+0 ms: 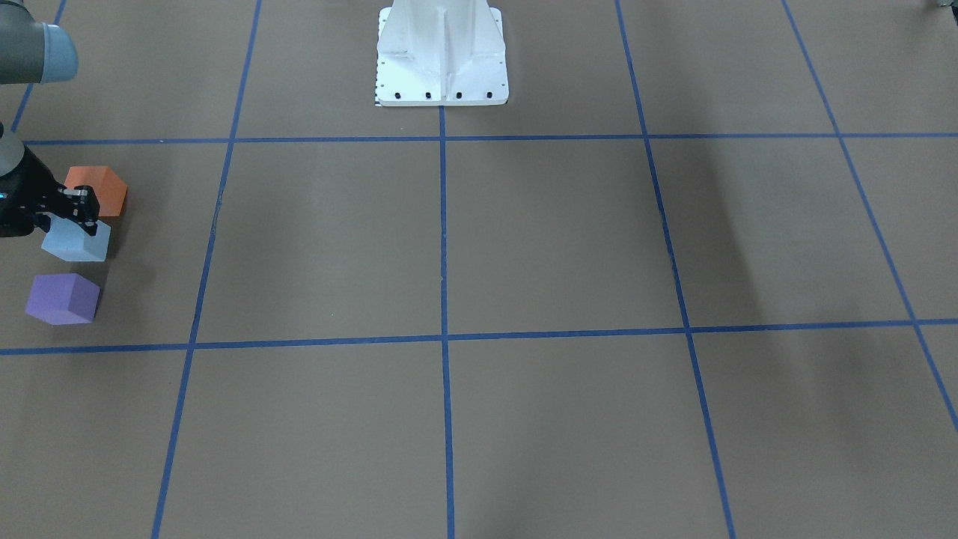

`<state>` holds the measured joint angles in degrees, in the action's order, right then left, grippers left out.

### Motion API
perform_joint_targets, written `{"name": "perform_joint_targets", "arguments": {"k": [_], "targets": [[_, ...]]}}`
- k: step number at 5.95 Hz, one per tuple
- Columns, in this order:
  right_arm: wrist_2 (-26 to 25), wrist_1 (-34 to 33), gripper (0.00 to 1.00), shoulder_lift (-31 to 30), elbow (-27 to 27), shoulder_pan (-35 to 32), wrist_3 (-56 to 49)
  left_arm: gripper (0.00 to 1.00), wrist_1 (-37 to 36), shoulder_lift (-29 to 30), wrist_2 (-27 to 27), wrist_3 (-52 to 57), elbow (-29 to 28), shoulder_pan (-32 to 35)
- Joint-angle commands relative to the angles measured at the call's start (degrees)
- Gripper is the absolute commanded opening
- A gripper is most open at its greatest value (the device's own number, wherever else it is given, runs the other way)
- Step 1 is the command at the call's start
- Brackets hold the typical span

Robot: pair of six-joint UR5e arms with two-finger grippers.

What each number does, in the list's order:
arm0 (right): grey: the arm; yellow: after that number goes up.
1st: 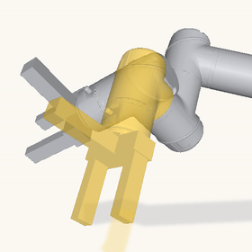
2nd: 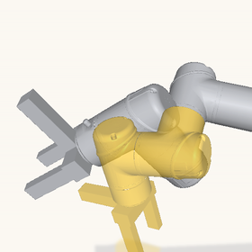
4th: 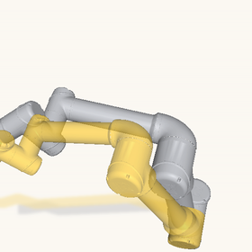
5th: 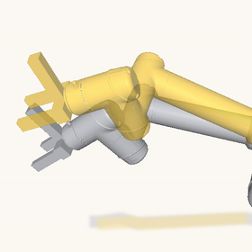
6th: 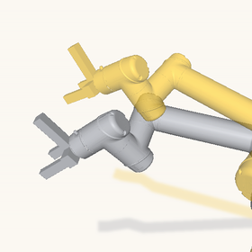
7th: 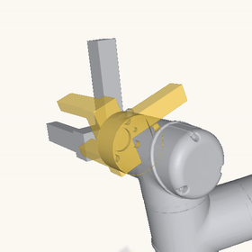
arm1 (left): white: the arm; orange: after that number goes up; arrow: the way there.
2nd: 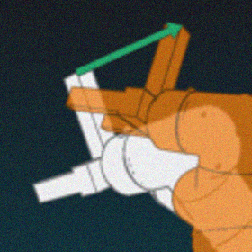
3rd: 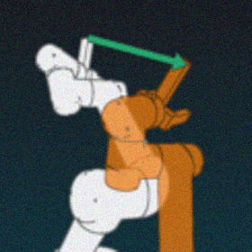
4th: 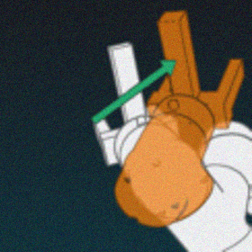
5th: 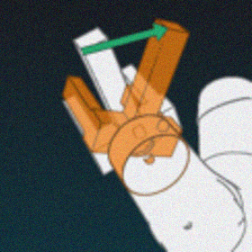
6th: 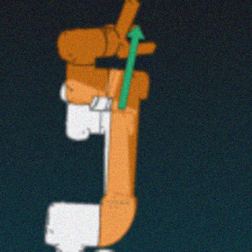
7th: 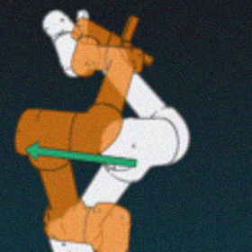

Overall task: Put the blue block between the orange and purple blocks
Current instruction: 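Lower the light blue cube between the purple and orange cubes, release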

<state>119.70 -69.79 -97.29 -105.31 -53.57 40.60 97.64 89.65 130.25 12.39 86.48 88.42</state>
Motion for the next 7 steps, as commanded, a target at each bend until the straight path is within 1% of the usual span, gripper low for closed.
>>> {"name": "perform_joint_targets", "arguments": {"k": [1, 2, 3, 5, 6, 7], "targets": [[-0.26, 0.0, 0.36, 0.09, 0.11, 0.04, 0.01, 1.0, 0.53, 0.0, 0.0, 0.0, -0.09, 0.0], [-0.35, 0.09, 0.87, 0.17, 0.02, 0.04, -0.17, 1.0, 0.62, -0.08, 0.0, -0.09, -0.09, 0.0], [-0.26, 0.0, 1.0, 1.3, -0.15, -0.13, -0.17, 1.0, 0.62, -0.08, 0.0, -0.09, -0.09, 0.0], [0.26, 0.0, 1.0, 1.75, -0.68, -1.35, -0.69, 1.0, 0.62, 0.0, 0.0, -0.09, -0.09, 0.0], [1.48, -0.87, 1.0, 1.58, -2.25, -5.54, -1.74, 1.0, 0.62, -0.08, 0.0, -0.09, 0.0, 0.0], [5.06, -1.92, 1.0, 1.32, -1.13, -11.24, -8.28, 1.0, 0.8, -0.08, -0.09, 0.17, 0.26, 0.0]]}}
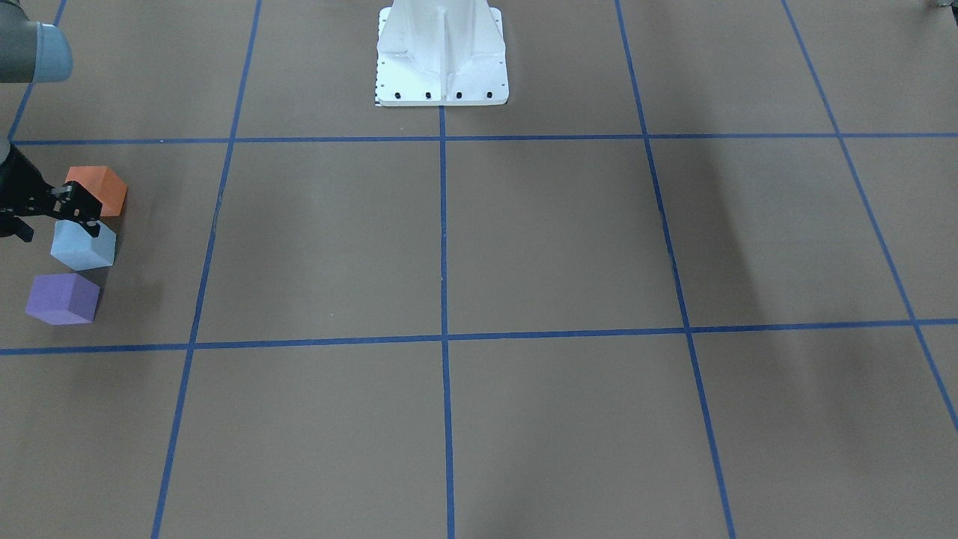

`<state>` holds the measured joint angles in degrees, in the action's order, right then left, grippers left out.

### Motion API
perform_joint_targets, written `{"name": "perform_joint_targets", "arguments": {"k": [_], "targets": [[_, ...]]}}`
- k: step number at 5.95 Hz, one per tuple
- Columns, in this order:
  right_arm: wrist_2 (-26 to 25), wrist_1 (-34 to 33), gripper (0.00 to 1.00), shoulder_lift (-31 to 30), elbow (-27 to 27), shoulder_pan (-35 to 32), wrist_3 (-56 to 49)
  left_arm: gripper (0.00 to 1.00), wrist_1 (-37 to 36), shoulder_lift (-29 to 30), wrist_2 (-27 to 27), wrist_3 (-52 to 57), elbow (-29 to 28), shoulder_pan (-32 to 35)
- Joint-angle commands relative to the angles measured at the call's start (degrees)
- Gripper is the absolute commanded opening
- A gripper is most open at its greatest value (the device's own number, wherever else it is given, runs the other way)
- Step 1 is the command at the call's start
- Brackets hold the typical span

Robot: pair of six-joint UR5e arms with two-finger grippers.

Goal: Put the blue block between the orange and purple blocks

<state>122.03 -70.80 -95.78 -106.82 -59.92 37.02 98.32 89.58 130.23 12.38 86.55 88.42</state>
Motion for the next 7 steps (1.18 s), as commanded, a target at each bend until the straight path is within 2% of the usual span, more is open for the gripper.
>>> {"name": "perform_joint_targets", "arguments": {"k": [1, 2, 3, 4, 5, 7], "targets": [[5.21, -8.57, 1.0, 0.06, 0.65, -11.91, -17.99, 1.0, 0.64, -0.02, -0.24, -0.16, -0.5, 0.0], [8.28, -15.44, 1.0, -0.19, 0.82, -19.11, -27.78, 1.0, 0.21, -0.37, -0.15, -0.17, -1.29, 0.0], [8.92, -19.33, 1.0, -2.72, 0.83, -24.84, -34.32, 1.0, 0.64, -1.76, -0.06, -0.17, -1.38, 0.09], [9.1, -19.72, 1.0, -5.53, -0.39, -28.9, -35.6, 1.0, 0.47, -1.87, -0.15, -0.17, -1.3, 0.09], [7.89, -19.64, 1.0, -8.6, 0.29, -28.5, -36.83, 1.0, 0.56, -1.95, 0.02, -0.17, -1.21, 0.18], [8.04, -18.94, 1.0, -9.43, 2.4, -28.5, -36.67, 1.0, 0.82, -2.39, 0.11, -0.08, 0.1, 0.35]]}}
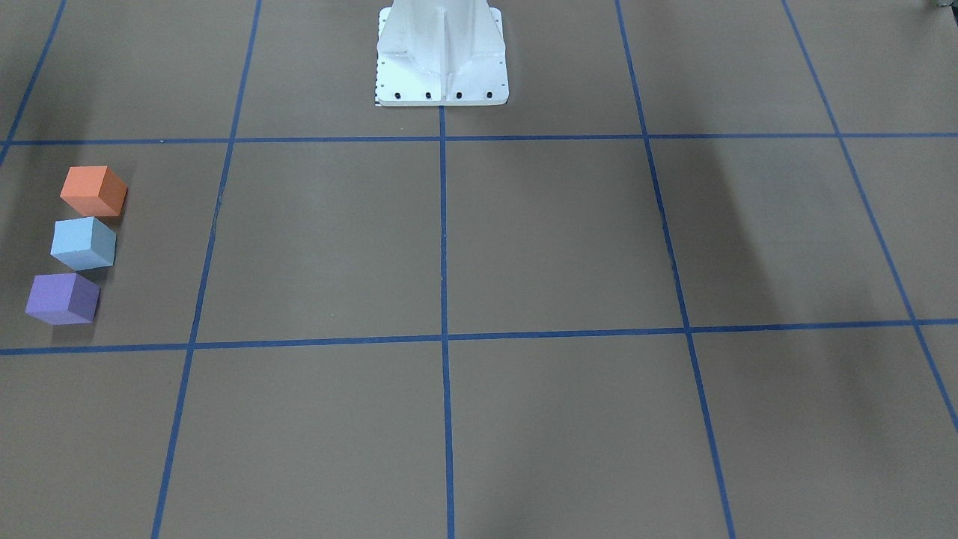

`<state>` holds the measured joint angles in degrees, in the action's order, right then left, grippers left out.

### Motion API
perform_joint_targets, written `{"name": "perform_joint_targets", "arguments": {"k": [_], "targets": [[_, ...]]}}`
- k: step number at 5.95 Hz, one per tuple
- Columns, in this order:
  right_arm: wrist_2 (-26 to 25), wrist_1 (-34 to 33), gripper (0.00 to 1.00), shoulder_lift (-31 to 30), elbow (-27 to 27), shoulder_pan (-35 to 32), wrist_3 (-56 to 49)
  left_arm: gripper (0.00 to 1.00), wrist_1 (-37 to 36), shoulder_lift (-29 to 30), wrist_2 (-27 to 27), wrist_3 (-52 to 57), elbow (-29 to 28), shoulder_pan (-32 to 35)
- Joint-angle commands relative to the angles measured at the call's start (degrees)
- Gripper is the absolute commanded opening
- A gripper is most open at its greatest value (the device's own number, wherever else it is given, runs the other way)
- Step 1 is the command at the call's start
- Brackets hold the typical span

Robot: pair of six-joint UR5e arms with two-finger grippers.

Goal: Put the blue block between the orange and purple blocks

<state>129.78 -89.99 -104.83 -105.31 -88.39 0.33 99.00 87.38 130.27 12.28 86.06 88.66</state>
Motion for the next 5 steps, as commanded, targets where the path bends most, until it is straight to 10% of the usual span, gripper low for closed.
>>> {"name": "perform_joint_targets", "arguments": {"k": [1, 5], "targets": [[0.12, 0.43, 1.0, -0.21, 0.9, -0.03, 0.2, 1.0, 0.14, -0.28, -0.02, 0.11, 1.13, 0.02], [1.69, 0.52, 1.0, -1.08, 0.98, -0.03, -0.15, 1.0, 0.14, -0.54, -0.02, 0.55, 1.31, -0.07]]}}
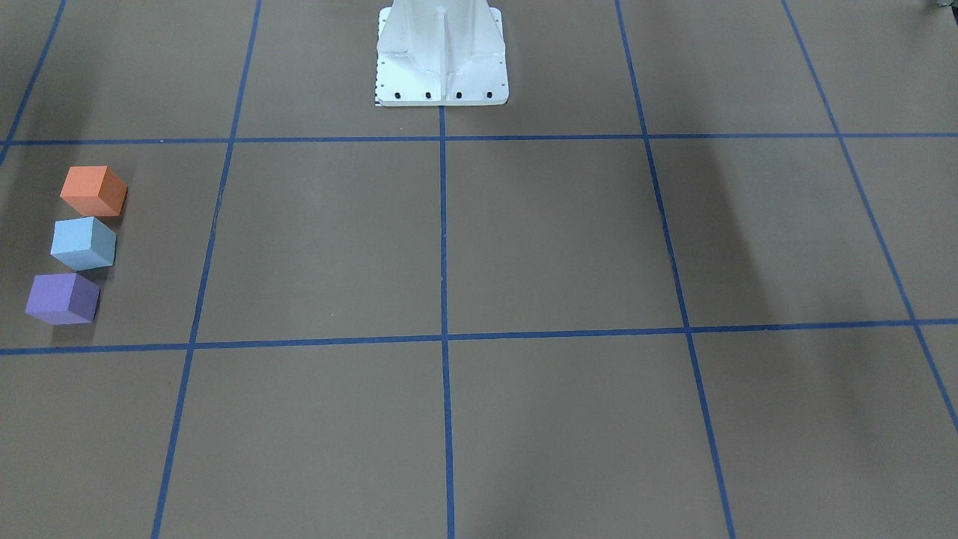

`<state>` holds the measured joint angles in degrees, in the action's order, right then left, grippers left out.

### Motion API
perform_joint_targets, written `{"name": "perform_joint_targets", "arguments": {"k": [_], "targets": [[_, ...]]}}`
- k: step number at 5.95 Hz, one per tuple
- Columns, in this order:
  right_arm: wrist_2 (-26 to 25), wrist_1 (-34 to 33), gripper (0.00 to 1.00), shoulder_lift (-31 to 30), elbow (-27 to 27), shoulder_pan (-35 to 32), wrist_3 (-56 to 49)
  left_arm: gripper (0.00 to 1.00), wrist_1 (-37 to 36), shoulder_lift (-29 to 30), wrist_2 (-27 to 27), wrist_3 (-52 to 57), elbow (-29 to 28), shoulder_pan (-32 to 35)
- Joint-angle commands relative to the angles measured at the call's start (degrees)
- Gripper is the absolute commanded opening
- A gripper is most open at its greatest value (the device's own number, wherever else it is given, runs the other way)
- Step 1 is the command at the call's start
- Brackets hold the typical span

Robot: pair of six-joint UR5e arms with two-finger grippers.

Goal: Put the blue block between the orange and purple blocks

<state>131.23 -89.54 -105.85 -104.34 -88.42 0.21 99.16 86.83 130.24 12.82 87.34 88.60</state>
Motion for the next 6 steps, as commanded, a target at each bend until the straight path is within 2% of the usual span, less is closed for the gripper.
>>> {"name": "perform_joint_targets", "arguments": {"k": [1, 5, 6], "targets": [[0.25, 0.24, 1.0, -0.05, -0.25, 0.0, 0.05, 1.0, -0.02, -0.08, -0.07, 0.01, 0.02, 0.0], [0.43, 0.33, 1.0, 0.21, -0.51, 0.18, 0.14, 1.0, -0.02, -0.08, -0.07, 0.01, 0.02, 0.0], [0.51, 2.24, 1.0, 0.21, -0.43, 0.18, 0.14, 1.0, -0.02, -0.08, -0.07, -0.07, -0.15, 0.0]]}}
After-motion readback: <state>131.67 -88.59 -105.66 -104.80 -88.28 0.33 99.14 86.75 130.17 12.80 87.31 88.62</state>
